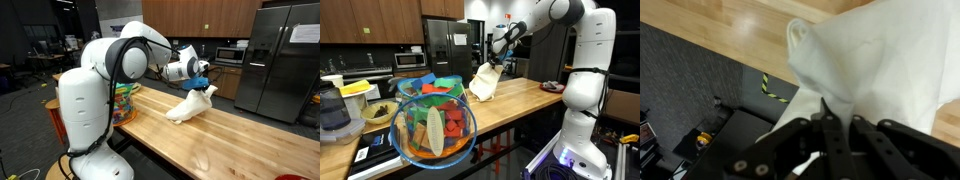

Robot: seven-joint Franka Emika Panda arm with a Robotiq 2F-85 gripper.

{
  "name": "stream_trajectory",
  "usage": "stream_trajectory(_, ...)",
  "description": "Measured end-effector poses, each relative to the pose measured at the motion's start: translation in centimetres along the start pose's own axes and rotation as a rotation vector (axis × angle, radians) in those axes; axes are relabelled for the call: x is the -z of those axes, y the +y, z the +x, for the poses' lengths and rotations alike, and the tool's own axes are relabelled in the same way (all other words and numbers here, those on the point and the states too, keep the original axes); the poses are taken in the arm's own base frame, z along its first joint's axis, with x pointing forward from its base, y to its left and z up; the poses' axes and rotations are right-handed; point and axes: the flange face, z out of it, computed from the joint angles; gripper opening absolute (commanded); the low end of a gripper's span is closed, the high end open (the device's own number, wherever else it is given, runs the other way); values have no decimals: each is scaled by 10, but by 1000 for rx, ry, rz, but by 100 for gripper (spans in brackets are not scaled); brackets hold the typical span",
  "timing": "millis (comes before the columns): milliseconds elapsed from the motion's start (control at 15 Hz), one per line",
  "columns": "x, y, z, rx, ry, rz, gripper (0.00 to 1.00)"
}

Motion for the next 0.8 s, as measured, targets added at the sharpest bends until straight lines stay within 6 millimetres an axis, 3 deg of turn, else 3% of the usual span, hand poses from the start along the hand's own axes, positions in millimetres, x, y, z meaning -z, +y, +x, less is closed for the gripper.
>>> stream_trajectory(400,-24,-67,-34,55,-43,80,1)
stream_trajectory(800,-16,-145,-76,47,-58,117,1)
